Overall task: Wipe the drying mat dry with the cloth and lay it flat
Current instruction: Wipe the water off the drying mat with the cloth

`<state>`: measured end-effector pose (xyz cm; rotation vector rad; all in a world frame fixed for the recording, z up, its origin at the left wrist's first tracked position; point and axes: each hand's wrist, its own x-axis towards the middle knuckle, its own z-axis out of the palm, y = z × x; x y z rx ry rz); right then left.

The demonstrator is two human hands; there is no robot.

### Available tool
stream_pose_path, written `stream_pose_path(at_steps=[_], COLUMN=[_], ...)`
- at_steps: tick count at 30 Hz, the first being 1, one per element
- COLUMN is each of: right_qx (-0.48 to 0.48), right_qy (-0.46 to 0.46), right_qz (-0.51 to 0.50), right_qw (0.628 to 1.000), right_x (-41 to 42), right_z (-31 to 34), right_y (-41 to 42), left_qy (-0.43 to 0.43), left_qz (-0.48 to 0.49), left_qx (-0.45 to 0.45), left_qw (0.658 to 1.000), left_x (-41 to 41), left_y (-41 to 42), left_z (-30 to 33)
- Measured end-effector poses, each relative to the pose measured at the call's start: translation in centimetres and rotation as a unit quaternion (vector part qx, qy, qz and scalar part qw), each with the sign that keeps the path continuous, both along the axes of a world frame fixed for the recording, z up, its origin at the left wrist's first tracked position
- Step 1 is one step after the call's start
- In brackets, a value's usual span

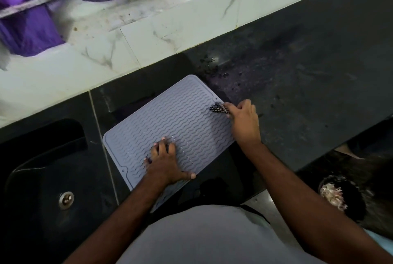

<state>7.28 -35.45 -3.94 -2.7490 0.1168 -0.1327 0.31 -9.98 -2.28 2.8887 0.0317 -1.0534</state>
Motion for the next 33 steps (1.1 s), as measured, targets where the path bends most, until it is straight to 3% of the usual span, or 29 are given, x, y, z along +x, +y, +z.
stream_pose_path(at_steps=[4, 10, 13, 16, 21, 26, 33], right_qx=[0.138, 0.344, 0.256, 0.157, 0.041, 0.001, -0.028], right_qy=[-0.009, 0.127, 0.162, 0.116, 0.058, 0.070, 0.062], right_qz=[0.074, 0.084, 0.137, 0.208, 0.302, 0.329, 0.318], right_qw=[0.988, 0.926, 0.943, 0.958, 0.951, 0.942, 0.946], right_x=[-2.2, -3.8, -4.2, -4.1, -3.9, -3.6, -1.6], right_z=[1.5, 1.5, 0.2, 0.5, 2.0, 0.4, 0.1], right_y=[2.8, 8.4, 9.8, 11.5, 16.3, 18.8, 14.2], left_qy=[-0.013, -0.136, -0.130, -0.117, -0.134, -0.127, -0.079], left_qz=[0.006, 0.065, 0.139, 0.220, 0.265, 0.266, 0.276], left_qx=[-0.007, -0.067, -0.033, -0.009, -0.045, -0.027, 0.001], left_qw=[1.000, 0.986, 0.981, 0.968, 0.954, 0.955, 0.958], left_x=[-0.2, -3.5, -5.3, -6.5, -8.1, -7.7, -6.4], left_y=[-0.1, 1.0, 2.4, 4.6, 6.0, 6.0, 5.0], left_z=[-0.2, -0.6, 0.0, 0.2, -0.7, -0.7, 0.8])
